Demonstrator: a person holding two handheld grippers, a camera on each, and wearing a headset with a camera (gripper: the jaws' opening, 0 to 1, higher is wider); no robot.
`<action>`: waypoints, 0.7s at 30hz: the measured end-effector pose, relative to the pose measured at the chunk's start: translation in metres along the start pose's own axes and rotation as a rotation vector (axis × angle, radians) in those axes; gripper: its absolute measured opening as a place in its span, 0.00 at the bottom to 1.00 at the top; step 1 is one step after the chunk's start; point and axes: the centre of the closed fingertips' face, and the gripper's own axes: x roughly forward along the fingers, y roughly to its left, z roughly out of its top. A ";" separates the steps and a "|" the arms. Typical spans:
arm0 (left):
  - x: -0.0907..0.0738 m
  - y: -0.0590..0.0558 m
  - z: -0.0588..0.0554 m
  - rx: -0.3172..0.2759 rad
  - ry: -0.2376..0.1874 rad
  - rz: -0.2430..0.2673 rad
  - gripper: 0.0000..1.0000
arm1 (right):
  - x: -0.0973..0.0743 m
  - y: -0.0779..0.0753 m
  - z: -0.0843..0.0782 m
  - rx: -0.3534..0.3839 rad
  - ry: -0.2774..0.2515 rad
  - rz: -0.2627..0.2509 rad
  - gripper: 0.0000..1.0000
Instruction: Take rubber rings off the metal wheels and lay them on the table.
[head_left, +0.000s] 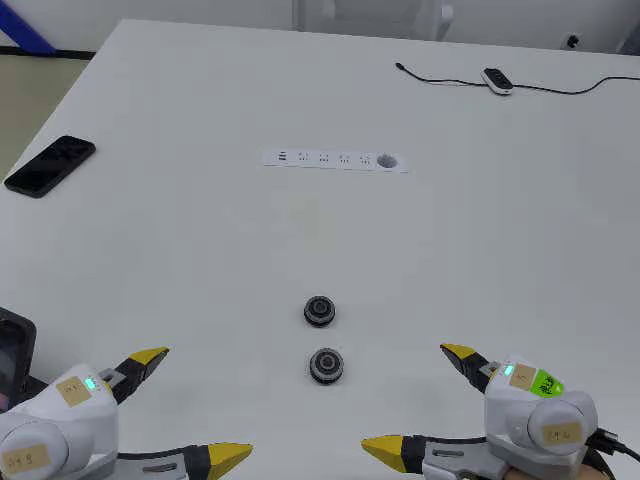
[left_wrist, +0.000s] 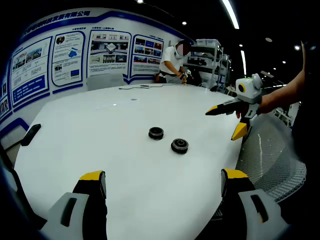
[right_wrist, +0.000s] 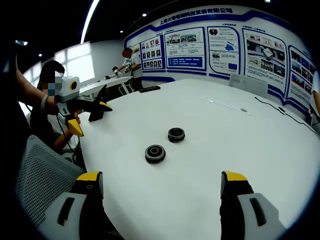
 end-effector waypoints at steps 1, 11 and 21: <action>0.000 0.000 0.000 0.000 0.000 0.000 0.97 | 0.000 0.000 0.000 0.002 0.001 0.002 0.99; 0.003 -0.003 -0.001 -0.001 0.010 -0.011 0.96 | 0.001 0.001 -0.004 0.018 0.013 0.004 0.99; 0.005 -0.001 -0.003 -0.001 0.016 -0.012 0.94 | 0.003 0.001 -0.004 0.036 0.016 0.003 0.98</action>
